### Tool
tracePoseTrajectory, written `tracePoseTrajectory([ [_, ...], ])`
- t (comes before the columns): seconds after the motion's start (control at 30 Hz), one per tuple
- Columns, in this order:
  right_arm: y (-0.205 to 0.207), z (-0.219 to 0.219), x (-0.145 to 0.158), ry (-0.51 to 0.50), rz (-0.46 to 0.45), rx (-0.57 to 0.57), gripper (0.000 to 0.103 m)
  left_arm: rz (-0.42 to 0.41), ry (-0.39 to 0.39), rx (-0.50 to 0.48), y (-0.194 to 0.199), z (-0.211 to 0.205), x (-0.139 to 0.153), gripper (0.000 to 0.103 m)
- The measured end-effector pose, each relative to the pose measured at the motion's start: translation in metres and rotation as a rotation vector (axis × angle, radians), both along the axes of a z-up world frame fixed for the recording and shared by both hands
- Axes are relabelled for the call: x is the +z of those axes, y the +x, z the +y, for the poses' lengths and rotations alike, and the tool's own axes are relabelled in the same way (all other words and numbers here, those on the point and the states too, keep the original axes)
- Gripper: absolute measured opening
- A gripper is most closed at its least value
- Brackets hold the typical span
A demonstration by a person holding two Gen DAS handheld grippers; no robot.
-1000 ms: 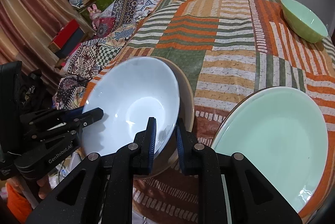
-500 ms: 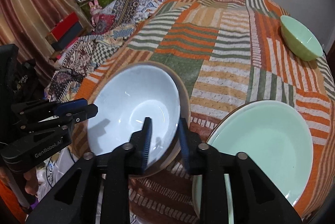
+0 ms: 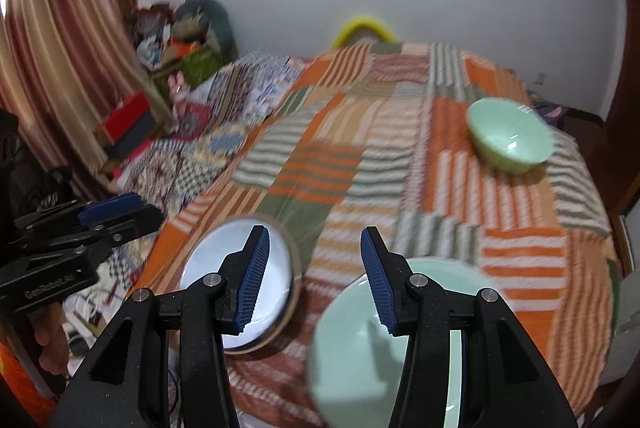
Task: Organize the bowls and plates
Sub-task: 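Open both grippers and move them toward the mint green bowl, then close both grippers on the rim of the mint green bowl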
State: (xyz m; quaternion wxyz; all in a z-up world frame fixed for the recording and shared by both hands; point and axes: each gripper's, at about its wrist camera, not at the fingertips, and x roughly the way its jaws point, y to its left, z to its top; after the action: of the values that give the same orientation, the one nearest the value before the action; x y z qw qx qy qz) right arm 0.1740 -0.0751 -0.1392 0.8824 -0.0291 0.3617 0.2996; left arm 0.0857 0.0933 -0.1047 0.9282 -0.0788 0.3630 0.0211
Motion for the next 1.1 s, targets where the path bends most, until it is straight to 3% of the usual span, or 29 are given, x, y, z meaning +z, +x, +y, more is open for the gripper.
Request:
tracePoseTrajectory([
  [0.1, 0.008, -0.027, 0.014, 0.024, -0.036, -0.052, 0.049, -0.049, 0.009, -0.027, 0.009, -0.016, 0.014, 0.048],
  [0.13, 0.011, -0.037, 0.018, 0.031, -0.050, -0.074, 0.054, -0.067, 0.014, -0.037, 0.015, -0.022, 0.019, 0.051],
  [0.23, 0.023, -0.064, 0.026, 0.041, -0.084, -0.147, 0.056, -0.105, 0.019, -0.051, 0.029, -0.035, 0.027, 0.061],
  [0.47, 0.074, -0.118, 0.015, 0.040, -0.050, -0.313, 0.056, -0.087, -0.007, -0.085, 0.079, -0.061, 0.023, 0.083],
  [0.87, 0.182, -0.136, -0.046, 0.043, 0.134, -0.417, 0.055, 0.035, 0.015, -0.129, 0.166, -0.081, -0.027, 0.084],
  [1.03, 0.214, -0.135, -0.068, 0.033, 0.213, -0.424, 0.035, 0.075, 0.008, -0.128, 0.193, -0.079, -0.047, 0.084],
  [1.1, 0.222, -0.135, -0.074, 0.030, 0.232, -0.427, 0.032, 0.087, 0.008, -0.129, 0.201, -0.080, -0.053, 0.084],
])
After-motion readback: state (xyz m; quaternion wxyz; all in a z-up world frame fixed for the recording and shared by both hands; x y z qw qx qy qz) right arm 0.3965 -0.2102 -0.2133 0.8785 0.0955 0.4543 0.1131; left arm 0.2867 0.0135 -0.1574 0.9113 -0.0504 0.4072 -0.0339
